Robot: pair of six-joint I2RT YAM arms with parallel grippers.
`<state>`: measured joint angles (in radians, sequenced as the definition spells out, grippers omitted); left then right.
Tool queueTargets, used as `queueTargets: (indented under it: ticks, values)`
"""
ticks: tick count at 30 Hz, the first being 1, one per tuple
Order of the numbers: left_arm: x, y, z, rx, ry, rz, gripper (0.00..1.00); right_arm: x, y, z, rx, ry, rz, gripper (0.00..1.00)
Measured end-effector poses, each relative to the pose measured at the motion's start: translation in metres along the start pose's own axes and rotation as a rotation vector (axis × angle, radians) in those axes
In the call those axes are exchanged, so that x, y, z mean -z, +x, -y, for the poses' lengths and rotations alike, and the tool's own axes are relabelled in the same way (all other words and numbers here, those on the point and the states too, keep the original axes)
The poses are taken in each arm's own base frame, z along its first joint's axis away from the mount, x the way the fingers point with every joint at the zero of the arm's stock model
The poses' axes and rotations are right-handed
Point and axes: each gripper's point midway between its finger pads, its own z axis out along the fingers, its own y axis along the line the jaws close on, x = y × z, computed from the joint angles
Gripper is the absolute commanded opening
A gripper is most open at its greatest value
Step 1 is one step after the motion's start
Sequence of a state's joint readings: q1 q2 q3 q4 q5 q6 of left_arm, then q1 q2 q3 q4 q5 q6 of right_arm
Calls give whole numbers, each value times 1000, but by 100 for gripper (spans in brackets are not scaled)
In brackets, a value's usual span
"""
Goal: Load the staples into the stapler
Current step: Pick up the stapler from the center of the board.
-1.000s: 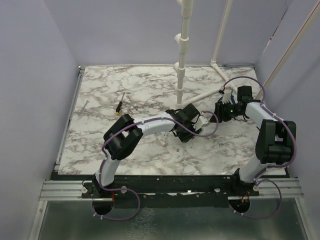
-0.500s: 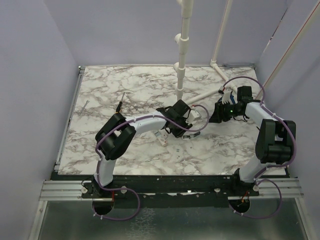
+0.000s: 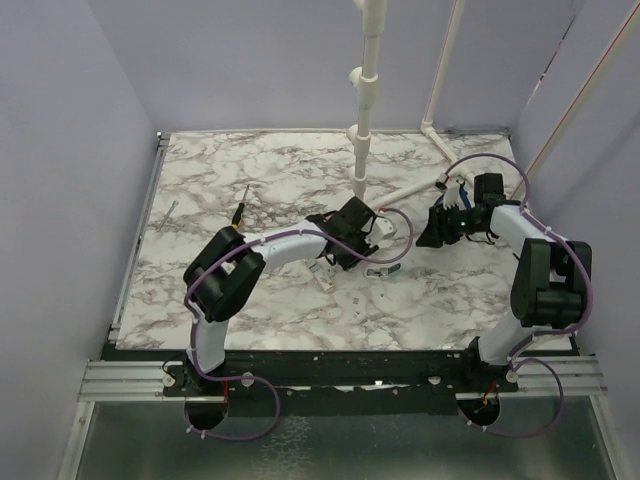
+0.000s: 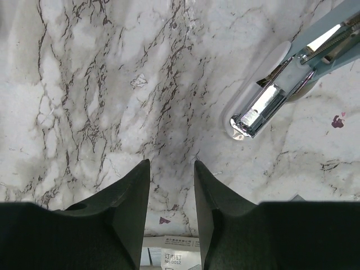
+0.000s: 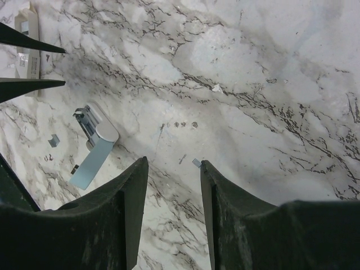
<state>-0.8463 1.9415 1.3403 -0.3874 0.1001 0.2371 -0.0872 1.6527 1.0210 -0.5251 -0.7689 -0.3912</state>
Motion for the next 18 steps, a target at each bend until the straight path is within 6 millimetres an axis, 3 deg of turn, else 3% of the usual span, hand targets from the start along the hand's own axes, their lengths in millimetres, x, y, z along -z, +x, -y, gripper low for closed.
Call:
queueTargets:
  ticks: [8,13,18]
  values:
    - [6,-6,-15,11,1,31,39,11,-4,-12,106,-15,30,47]
    - [23,-6,-57,51,-84,54,40,21,-13,-26,209,-19,69,47]
    - [54,-14,-103,101,-209,118,41,15,-14,-51,314,-38,54,47]
